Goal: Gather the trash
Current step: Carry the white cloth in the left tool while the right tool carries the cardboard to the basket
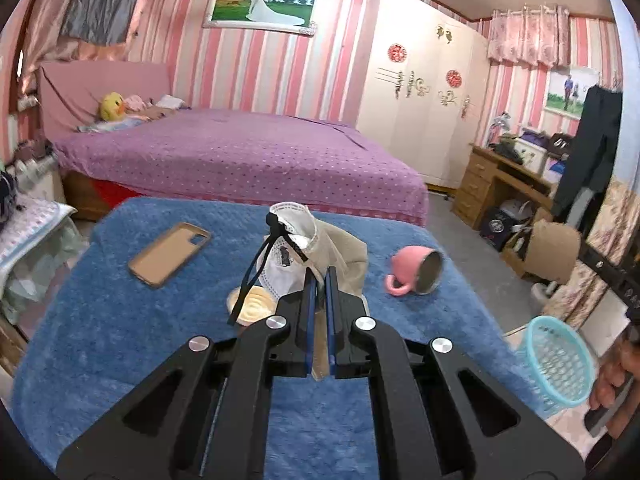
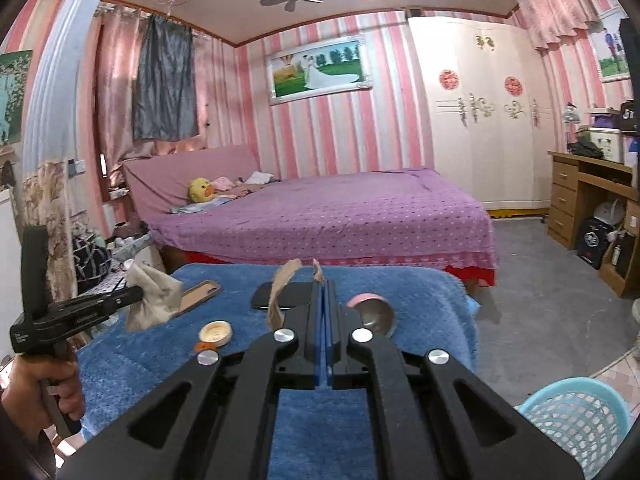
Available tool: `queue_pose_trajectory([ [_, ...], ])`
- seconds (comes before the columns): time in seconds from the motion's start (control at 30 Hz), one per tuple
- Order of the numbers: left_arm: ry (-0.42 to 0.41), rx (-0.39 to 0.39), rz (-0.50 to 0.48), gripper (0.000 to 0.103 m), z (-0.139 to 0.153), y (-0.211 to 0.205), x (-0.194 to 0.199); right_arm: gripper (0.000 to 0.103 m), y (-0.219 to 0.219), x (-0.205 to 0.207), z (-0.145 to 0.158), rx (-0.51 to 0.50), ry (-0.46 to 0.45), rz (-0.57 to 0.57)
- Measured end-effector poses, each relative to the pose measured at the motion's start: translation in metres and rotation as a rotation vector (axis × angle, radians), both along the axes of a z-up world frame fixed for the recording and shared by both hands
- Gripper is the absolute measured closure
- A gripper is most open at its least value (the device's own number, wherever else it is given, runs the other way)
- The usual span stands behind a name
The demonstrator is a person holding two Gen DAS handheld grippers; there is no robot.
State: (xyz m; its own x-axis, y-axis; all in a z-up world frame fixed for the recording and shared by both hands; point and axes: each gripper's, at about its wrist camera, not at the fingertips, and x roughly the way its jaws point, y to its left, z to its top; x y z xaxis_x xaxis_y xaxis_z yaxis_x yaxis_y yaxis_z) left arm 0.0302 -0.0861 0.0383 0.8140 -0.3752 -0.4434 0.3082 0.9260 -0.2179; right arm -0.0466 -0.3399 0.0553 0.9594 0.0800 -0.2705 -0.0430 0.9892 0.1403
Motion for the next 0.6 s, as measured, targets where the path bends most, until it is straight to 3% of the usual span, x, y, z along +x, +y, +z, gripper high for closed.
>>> queue_pose_trajectory([
  [0.07, 0.011, -0.041, -0.015, 0.100, 0.002, -0.006, -0.004, 0.102, -0.020, -0.006, 0.003, 0.024, -0.007, -0.040],
  [0.23, -0.018, -0.005, -0.116, 0.100, 0.011, -0.064, -0.017, 0.102, -0.073, -0.039, 0.015, 0.100, -0.061, -0.156],
  [0.6, -0.038, -0.002, -0.339, 0.100, 0.021, -0.198, -0.050, 0.102, -0.147, -0.095, 0.029, 0.057, -0.040, -0.329],
])
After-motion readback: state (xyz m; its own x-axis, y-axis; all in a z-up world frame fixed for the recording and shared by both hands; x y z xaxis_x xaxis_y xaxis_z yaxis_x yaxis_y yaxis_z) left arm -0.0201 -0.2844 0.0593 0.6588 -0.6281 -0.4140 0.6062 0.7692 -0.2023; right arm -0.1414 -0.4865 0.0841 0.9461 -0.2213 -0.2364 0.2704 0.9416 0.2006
